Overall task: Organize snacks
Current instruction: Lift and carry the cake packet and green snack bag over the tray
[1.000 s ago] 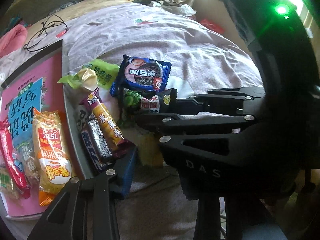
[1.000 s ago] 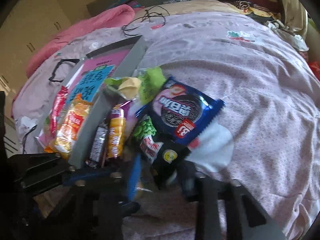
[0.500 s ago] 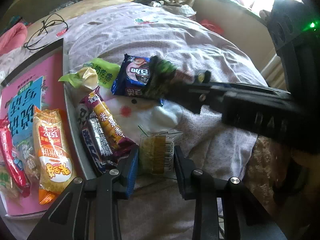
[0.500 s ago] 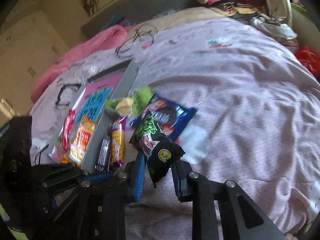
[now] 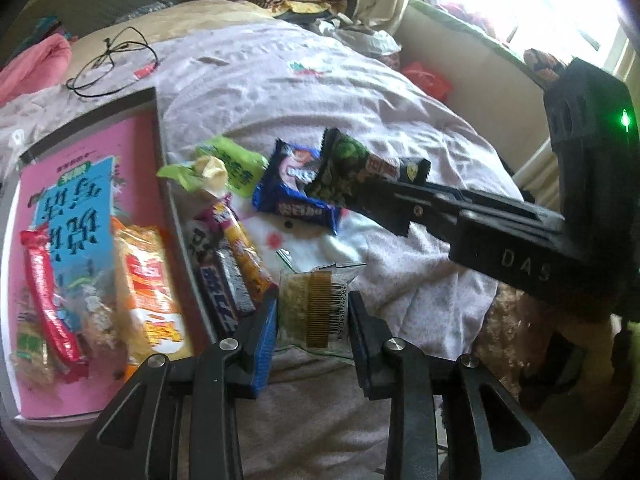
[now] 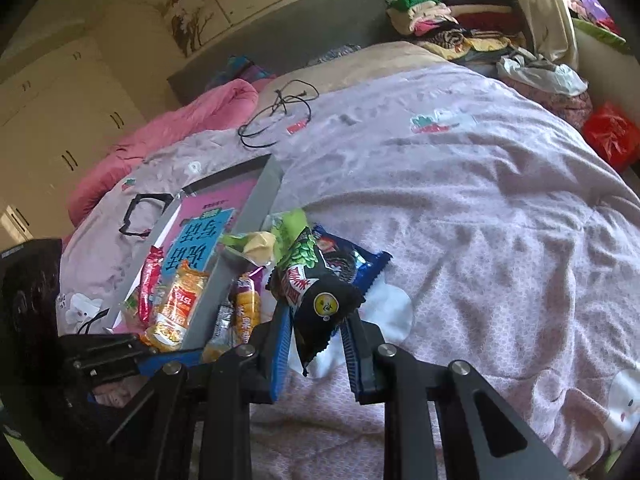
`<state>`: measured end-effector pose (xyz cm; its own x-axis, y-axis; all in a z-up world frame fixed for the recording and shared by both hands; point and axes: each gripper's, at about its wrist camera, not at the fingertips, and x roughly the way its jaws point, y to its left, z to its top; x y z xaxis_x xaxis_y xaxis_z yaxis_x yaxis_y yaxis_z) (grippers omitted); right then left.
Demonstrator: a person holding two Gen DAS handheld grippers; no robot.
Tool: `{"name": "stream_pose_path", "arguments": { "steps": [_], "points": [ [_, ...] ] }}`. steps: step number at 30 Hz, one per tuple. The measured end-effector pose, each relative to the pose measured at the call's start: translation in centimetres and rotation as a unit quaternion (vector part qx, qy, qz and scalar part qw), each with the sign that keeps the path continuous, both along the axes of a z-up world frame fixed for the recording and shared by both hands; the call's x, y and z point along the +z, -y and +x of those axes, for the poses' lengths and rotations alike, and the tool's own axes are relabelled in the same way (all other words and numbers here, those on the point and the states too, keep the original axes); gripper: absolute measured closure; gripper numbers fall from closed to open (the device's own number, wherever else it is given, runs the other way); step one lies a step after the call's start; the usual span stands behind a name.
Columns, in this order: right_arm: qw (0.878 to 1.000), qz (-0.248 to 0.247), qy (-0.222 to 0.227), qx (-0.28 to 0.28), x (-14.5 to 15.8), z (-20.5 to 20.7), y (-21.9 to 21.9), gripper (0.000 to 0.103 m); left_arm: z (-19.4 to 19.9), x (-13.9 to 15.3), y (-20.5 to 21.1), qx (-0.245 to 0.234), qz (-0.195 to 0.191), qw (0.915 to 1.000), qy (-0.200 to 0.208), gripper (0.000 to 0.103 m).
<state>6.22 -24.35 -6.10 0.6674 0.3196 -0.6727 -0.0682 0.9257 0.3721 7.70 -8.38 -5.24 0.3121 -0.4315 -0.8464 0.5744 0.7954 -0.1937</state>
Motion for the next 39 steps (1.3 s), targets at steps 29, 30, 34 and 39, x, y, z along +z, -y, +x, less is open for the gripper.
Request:
{"name": "stream_pose_path", "arguments": {
  "steps": [29,30,34,39],
  "points": [
    [0.996,-0.021,0.038,0.076,2.2,-0.5,-6.5,0.078,2.3,3.9,-7.8,0.111,-0.008,0.9925,0.051,0.068],
    [0.996,-0.022,0.038,0.079,2.3,-0.5,-6.9,0.078,2.3,3.9,-8.0,0.113,-0.006,0.9922,0.053,0.068],
    [0.994,-0.024,0.043,0.095,2.5,-0.5,-8.4,0.078,2.5,3.9,-8.7,0.121,-0.004,0.9911,0.055,0.068],
    [0.993,-0.029,0.04,0.111,2.4,-0.3,-10.0,0.078,2.8,3.8,-9.7,0.134,-0.003,0.9894,0.056,0.068]
  ]
}}
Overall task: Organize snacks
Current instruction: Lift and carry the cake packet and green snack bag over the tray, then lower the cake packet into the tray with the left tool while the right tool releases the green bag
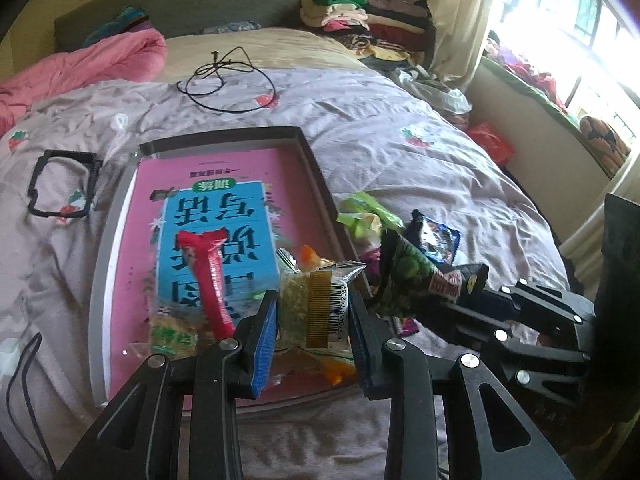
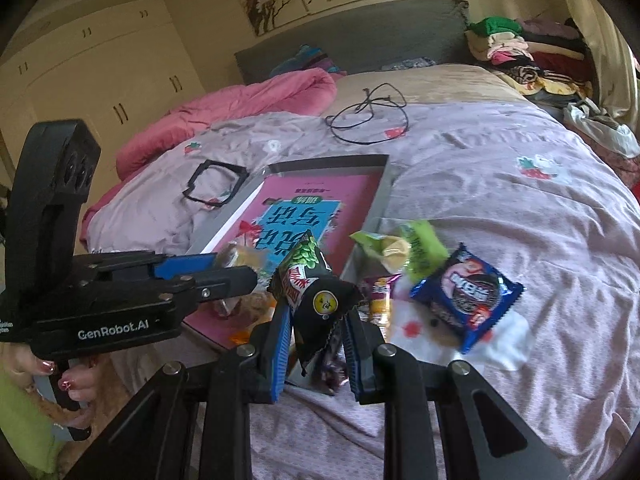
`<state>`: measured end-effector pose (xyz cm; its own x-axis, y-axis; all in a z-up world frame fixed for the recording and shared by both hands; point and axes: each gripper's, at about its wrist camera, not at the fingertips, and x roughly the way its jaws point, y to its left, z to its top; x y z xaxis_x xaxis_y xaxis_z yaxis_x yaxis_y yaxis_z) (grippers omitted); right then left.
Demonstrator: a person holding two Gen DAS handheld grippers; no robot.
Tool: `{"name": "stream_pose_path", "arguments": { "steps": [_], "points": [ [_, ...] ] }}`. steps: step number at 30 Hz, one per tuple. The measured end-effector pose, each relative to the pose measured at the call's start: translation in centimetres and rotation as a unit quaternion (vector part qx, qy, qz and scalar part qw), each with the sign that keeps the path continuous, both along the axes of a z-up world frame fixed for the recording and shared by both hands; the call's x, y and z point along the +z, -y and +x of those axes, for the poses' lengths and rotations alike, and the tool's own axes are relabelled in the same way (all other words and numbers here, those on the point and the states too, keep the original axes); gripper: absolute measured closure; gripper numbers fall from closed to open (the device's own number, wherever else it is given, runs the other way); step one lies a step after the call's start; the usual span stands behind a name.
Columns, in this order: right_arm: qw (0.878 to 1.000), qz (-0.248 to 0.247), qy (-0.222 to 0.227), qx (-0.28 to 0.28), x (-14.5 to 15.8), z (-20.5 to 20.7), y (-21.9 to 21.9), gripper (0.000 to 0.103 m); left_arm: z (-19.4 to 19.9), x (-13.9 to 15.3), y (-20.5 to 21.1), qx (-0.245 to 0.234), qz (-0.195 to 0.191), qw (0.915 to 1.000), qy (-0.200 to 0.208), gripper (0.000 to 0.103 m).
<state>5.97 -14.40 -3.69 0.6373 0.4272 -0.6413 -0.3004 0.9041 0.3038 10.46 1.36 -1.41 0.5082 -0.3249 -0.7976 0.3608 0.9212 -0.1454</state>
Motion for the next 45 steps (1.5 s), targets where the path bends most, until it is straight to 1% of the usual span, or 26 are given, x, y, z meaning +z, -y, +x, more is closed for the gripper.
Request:
{"name": "stream_pose_path", "arguments": {
  "steps": [8,16,22,30,35,38,45],
  "points": [
    [1.0,-0.002,-0.002,0.014,0.0,0.4,-1.3,0.078,0.7,0.2,-1.6,0.024,-0.002,0.9997,0.003,0.068],
    [0.999,-0.014,-0.003,0.048,-0.4,0.8,-3.6,0.078,1.0,0.3,-2.6,0.041,0.011,0.999,0.013,0.068],
    [0.997,-0.025,-0.009,0.066,-1.0,1.0,-5.0,0.078,1.4,0.4,-3.5,0.054,0.014,0.9983,0.017,0.068],
    [0.996,-0.032,-0.008,0.08,-1.3,1.3,-6.0,0.078,2.2,0.5,-5.9,0.087,0.014,0.9959,0.021,0.068],
    [0.994,-0.038,-0.009,0.1,-1.6,1.4,-6.9,0.078,2.7,0.4,-7.2,0.105,0.017,0.9942,0.019,0.068],
    [0.992,-0.051,-0.011,0.119,-2.0,1.3,-8.1,0.078,2.9,0.0,-7.5,0.112,0.024,0.9933,0.017,0.068],
    [0.985,-0.067,-0.008,0.156,-2.5,1.1,-10.2,0.078,3.3,-1.3,-7.6,0.116,0.032,0.9927,0.005,0.068]
  ]
}}
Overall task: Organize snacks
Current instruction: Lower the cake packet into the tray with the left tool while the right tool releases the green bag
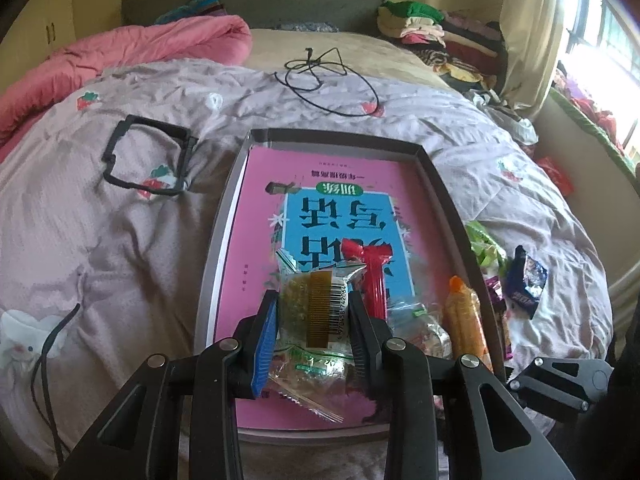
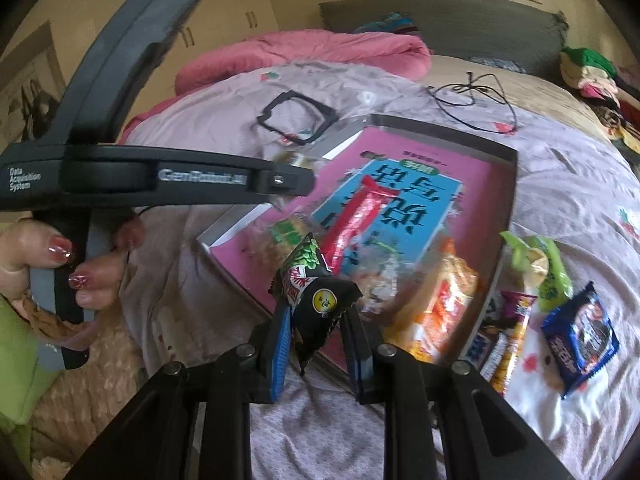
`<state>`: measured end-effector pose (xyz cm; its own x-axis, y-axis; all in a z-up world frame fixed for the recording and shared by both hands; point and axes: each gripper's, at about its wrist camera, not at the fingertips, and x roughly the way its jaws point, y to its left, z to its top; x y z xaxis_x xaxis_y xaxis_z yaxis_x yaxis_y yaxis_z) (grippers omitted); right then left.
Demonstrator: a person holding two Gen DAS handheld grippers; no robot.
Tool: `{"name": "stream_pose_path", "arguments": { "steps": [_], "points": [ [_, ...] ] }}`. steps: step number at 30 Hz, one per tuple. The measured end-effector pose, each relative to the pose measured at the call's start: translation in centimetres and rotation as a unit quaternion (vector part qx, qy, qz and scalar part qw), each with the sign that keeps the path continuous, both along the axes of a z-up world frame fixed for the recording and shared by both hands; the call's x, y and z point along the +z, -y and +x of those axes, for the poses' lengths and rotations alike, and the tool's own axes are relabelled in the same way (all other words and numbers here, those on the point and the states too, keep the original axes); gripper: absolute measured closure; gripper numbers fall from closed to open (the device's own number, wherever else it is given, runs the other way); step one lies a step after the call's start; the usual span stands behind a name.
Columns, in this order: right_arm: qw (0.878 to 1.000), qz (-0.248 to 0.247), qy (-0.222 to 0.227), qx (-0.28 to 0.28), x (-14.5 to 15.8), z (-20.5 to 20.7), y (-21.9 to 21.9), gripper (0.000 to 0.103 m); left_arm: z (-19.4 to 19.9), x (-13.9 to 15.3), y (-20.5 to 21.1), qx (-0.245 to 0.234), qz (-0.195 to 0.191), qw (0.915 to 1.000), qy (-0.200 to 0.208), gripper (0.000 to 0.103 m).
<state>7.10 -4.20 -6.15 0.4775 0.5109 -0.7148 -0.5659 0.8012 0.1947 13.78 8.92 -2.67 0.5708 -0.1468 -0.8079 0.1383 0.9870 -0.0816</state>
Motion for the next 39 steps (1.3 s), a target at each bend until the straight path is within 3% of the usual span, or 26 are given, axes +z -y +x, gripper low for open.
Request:
{"name": "stream_pose_path", "arguments": {
  "steps": [17,22,29,39],
  "points": [
    [1.0,-0.02,0.007,-0.017,-0.5,0.0,0.0,0.076,0.4,-1.4,0.5,0.0,0.003,0.9998,-0.018,0.068],
    [0.999,-0.011,0.009,-0.028,-0.1,-0.2,0.6,0.066,0.4,-1.5,0.7,-0.005,0.004,0.9998,-0.02,0.068],
    [0.999,0.003,0.015,-0.05,0.4,-0.1,1.8,0.061,0.4,-1.4,0.8,-0.006,-0.002,0.9997,-0.024,0.068],
    [0.997,0.016,0.024,-0.07,1.0,-0.3,3.4,0.056,0.4,-1.2,0.9,-0.006,-0.005,0.9997,-0.022,0.054]
  ]
}}
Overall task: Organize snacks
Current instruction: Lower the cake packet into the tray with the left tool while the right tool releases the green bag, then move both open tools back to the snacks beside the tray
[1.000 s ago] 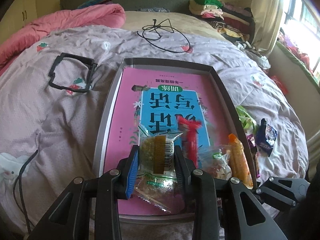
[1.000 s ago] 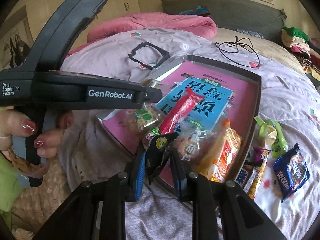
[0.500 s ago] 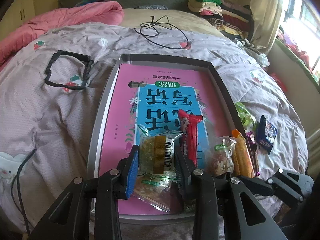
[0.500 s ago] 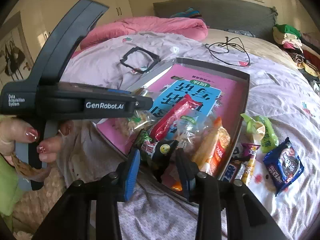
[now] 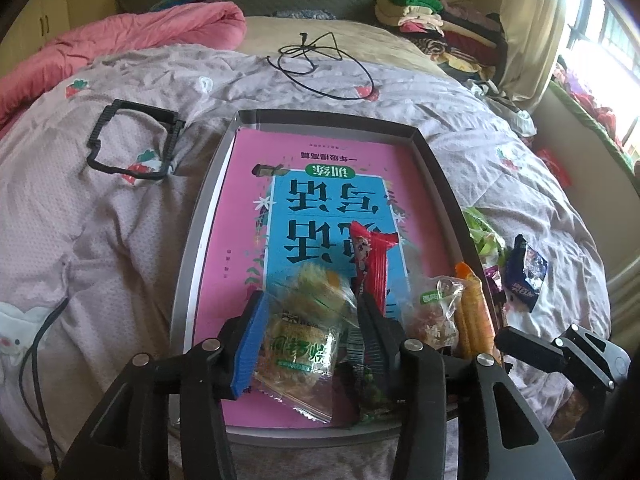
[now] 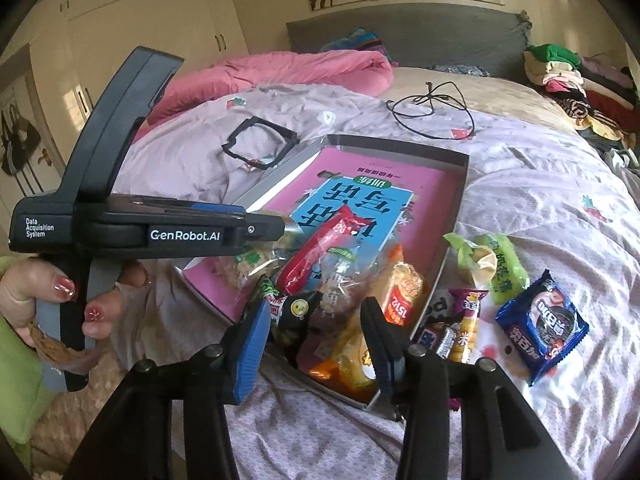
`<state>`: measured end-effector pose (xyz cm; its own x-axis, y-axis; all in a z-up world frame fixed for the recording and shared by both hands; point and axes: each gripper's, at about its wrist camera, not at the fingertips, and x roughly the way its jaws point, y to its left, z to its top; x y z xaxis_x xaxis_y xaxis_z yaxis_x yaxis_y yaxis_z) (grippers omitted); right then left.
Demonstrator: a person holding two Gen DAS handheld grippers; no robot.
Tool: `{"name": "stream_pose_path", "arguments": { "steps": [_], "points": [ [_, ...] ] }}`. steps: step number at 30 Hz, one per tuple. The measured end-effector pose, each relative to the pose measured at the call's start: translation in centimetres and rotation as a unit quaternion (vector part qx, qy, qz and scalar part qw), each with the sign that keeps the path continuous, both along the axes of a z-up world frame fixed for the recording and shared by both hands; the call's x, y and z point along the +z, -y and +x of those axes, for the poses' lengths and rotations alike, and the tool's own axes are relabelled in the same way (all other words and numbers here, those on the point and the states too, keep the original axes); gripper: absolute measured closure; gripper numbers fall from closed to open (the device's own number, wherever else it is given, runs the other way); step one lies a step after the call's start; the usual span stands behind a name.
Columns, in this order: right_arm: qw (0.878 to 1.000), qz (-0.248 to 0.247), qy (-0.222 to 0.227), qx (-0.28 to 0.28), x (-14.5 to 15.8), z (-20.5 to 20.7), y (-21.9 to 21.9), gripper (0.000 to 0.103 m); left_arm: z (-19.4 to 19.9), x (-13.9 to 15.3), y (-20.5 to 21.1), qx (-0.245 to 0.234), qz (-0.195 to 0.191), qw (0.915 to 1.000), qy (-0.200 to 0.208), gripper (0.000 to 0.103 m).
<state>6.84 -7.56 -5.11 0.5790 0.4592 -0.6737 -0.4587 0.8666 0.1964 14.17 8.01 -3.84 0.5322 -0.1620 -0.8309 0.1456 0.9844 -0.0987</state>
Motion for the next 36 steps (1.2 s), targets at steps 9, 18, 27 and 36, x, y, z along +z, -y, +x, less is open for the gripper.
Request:
{"name": "stream_pose_path", "arguments": {
  "steps": [9,18,27,36],
  "points": [
    [1.0,0.007,0.005,-0.016,0.3,-0.1,1.0,0.052,-0.1,0.4,-0.1,0.001,-0.004,1.0,0.005,0.043],
    [0.999,0.012,0.01,-0.033,0.7,-0.1,1.8,0.045,-0.3,1.2,-0.1,0.004,-0.005,0.9998,0.018,0.034],
    [0.998,0.013,0.022,-0.049,1.2,-0.4,2.4,0.038,-0.4,2.3,-0.7,0.019,-0.023,0.9991,0.029,0.027],
    [0.997,0.017,0.036,-0.07,1.7,-0.5,3.3,0.032,-0.8,3.3,-0.6,0.015,-0.029,0.9986,0.041,0.027]
  ]
}}
